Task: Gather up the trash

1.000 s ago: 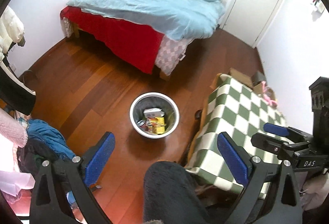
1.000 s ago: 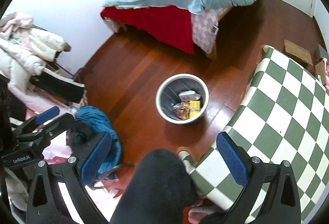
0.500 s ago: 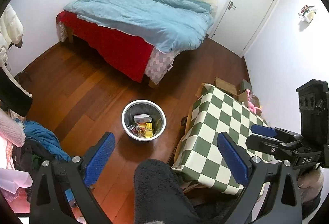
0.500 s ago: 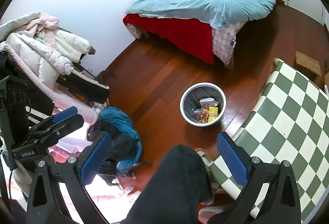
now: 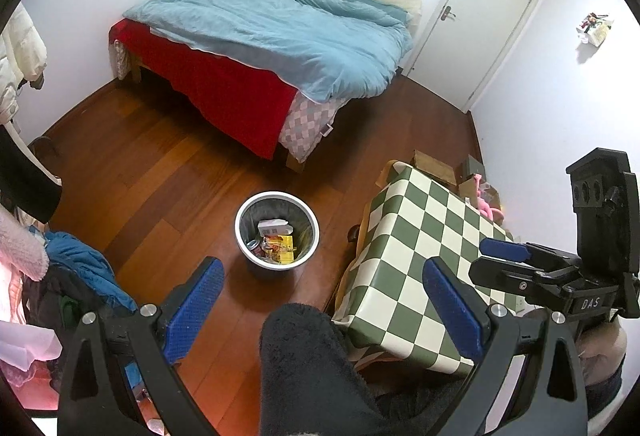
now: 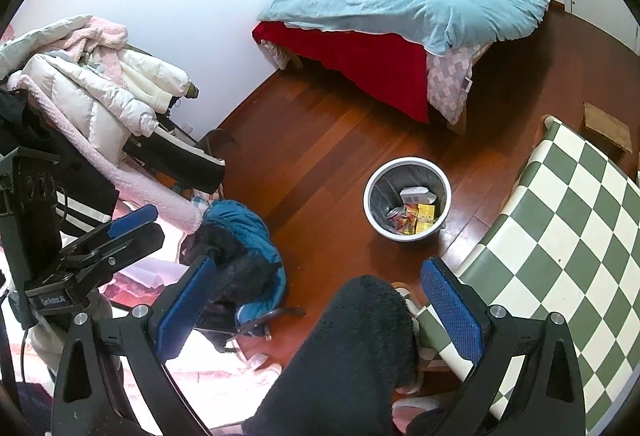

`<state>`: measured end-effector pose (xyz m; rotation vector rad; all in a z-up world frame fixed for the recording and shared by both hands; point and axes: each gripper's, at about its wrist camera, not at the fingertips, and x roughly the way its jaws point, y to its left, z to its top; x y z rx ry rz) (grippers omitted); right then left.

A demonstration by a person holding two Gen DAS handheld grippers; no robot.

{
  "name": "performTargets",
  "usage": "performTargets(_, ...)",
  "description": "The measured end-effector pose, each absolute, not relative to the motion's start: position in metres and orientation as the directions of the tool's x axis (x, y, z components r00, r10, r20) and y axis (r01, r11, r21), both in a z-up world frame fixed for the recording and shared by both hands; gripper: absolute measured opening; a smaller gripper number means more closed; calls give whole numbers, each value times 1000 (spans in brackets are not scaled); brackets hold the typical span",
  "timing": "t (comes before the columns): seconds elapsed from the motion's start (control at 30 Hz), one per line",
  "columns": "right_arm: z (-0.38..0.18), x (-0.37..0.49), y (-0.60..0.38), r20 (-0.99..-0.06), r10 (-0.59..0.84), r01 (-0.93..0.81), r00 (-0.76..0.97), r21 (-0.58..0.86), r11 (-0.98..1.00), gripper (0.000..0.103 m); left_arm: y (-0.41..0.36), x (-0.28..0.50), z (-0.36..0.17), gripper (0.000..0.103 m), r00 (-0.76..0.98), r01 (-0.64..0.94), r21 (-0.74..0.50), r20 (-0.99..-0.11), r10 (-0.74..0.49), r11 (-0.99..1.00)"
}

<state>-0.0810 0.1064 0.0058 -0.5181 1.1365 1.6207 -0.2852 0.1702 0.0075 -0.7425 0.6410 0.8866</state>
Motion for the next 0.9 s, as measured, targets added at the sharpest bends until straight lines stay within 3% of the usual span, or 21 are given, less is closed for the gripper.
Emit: performTargets(0.9, 22, -83, 97, -781, 508, -914, -364, 405, -31, 103, 164, -279, 12, 103, 519, -829, -319, -745, 419, 459)
